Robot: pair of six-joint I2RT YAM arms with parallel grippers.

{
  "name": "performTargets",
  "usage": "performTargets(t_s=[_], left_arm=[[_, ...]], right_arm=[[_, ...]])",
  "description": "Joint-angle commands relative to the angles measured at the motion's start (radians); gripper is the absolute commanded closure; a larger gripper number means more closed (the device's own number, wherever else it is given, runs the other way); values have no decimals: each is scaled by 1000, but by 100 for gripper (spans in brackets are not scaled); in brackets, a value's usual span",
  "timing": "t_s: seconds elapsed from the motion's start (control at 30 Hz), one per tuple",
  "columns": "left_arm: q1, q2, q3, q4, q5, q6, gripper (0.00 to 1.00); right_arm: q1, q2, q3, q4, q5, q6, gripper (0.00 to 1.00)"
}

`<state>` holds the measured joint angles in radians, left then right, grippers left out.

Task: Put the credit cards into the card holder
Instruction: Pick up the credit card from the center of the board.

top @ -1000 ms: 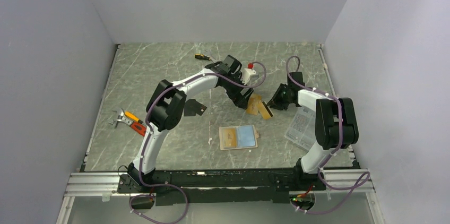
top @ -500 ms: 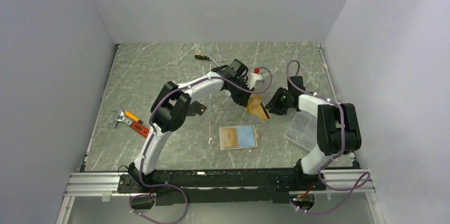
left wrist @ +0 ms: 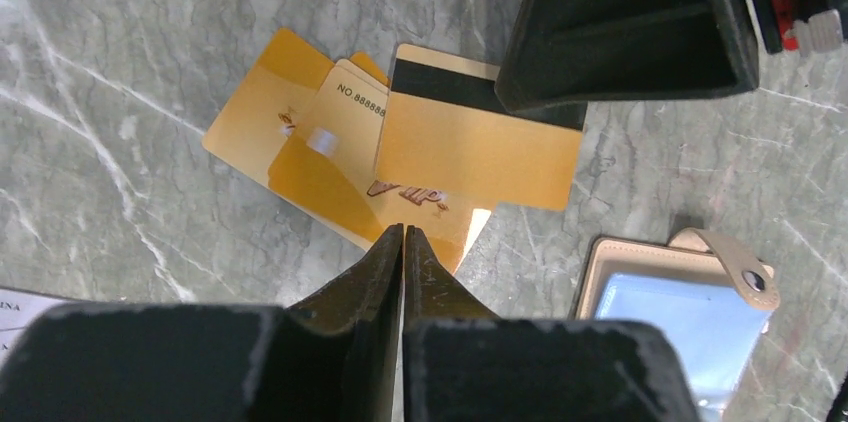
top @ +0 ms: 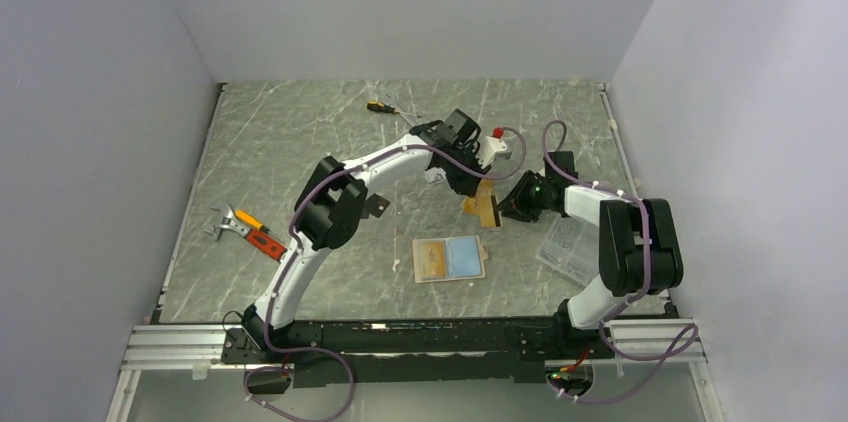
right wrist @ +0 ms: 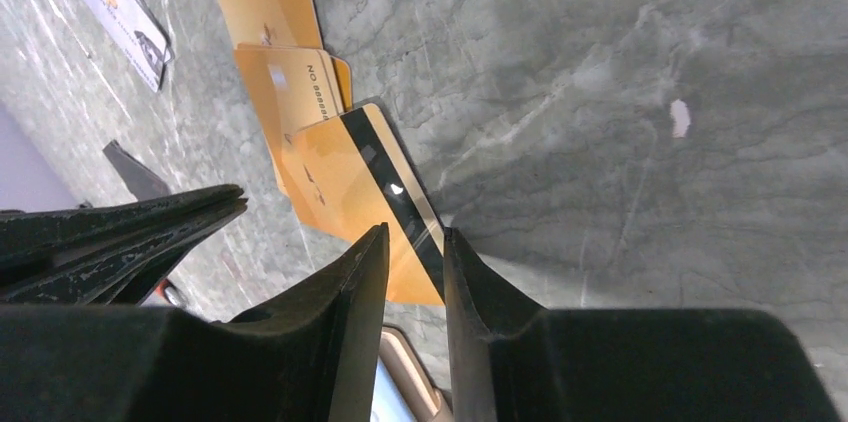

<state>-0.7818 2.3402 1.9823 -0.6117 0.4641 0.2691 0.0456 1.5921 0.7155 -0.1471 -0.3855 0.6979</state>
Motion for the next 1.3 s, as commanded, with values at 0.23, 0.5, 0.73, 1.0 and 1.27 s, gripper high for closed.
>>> performTargets(t_s=[0.23,0.5,0.73,1.0,1.27], left_arm=[[-27,47,61,-14,-50,63,91],[-26,42,64,-4,-45,46,92],[-22,-11,51,30,-48,24,94],[-18,-11,54,51,-45,-2,95],[2,-48,11,86,-46,-16,95]], right_arm=[[9,69,-49,53,-40,16,71],[9,48,-71,63,-56,17,71],[8,53,-68,73,-61,15,71],[8,65,-55,75,-66,14,71],[7,72,-61,80,-66,10,71]])
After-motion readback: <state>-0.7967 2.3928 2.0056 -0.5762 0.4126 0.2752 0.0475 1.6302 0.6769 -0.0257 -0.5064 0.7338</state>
